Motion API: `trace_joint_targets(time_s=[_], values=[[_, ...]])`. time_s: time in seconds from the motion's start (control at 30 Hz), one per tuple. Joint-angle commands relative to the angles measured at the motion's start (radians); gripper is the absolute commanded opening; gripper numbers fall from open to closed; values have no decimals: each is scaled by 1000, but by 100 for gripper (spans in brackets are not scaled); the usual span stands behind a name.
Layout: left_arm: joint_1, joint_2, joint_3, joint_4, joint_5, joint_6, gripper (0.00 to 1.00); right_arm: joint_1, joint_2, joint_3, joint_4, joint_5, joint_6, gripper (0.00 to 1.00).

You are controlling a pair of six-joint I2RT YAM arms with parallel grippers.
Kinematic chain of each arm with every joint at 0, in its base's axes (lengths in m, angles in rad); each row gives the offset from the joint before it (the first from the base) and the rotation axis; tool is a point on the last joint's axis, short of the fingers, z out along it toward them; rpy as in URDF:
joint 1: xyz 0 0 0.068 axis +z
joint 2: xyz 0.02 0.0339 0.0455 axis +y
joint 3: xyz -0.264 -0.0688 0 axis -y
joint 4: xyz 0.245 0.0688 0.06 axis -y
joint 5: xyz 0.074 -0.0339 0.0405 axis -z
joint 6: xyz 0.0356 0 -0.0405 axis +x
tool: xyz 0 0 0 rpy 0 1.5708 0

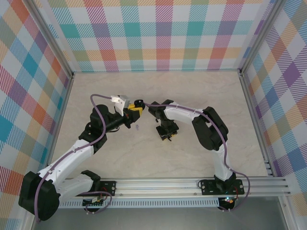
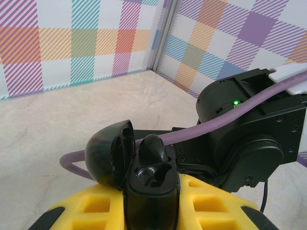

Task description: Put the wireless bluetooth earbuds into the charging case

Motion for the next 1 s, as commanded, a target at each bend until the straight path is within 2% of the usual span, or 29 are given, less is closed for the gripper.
trace_joint_targets(time_s=[0.0, 0.97], values=[[8, -20, -10, 8, 14, -11, 0, -1, 29, -33, -72, 36, -23, 38], [7, -24, 9, -7, 19, -11, 0, -30, -39, -60, -63, -60, -76, 40]])
